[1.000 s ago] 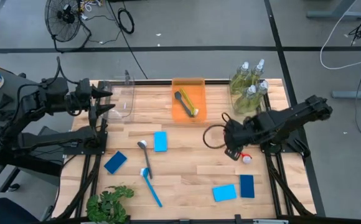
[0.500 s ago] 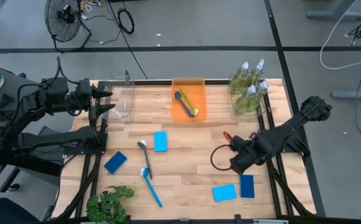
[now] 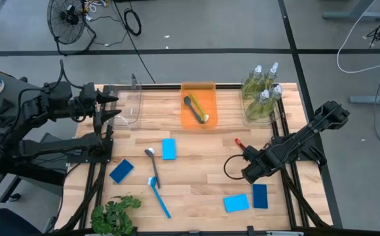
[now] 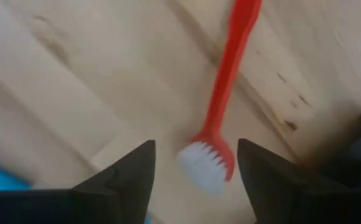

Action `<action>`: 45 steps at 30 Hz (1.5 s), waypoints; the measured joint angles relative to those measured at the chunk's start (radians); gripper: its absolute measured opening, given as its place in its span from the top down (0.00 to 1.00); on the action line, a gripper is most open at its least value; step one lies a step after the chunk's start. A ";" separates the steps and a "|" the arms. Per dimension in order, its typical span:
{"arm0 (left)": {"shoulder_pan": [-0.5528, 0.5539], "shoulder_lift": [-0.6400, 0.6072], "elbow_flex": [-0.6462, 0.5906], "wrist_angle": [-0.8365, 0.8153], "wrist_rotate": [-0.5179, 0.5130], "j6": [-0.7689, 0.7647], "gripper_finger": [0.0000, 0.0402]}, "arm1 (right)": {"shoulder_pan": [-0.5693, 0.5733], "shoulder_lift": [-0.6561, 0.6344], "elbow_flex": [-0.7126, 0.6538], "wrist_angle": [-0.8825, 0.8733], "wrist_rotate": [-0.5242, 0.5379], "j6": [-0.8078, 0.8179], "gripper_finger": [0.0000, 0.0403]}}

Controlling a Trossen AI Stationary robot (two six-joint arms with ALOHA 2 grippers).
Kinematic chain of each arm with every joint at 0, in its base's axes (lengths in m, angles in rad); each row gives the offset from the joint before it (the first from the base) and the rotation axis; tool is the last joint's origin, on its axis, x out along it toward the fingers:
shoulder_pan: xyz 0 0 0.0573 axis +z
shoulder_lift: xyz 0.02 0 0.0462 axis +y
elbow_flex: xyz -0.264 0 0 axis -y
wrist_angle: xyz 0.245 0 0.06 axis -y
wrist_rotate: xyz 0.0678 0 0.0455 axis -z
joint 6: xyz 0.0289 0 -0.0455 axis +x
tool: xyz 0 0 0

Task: Pick & Place Kitchen Sink Supplies
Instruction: Put the red dish brush into the orange bin

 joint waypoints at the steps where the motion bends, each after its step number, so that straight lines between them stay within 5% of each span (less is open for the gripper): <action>1: 0.000 0.000 0.000 0.000 -0.001 0.000 0.34 | -0.006 0.000 -0.015 0.008 0.002 0.000 0.42; 12: 0.000 0.000 0.000 0.000 -0.026 0.000 0.34 | -0.071 -0.001 -0.189 0.309 -0.017 -0.021 0.27; 27: 0.000 0.000 0.000 0.000 -0.054 0.000 0.34 | -0.089 -0.001 -0.159 0.274 -0.033 -0.057 0.29; 37: 0.000 0.000 0.000 0.000 -0.071 0.000 0.34 | -0.107 -0.001 -0.055 -0.026 0.078 -0.051 0.29; 45: 0.000 0.000 0.000 0.000 -0.075 -0.027 0.34 | -0.154 -0.001 -0.138 0.003 0.077 -0.060 0.29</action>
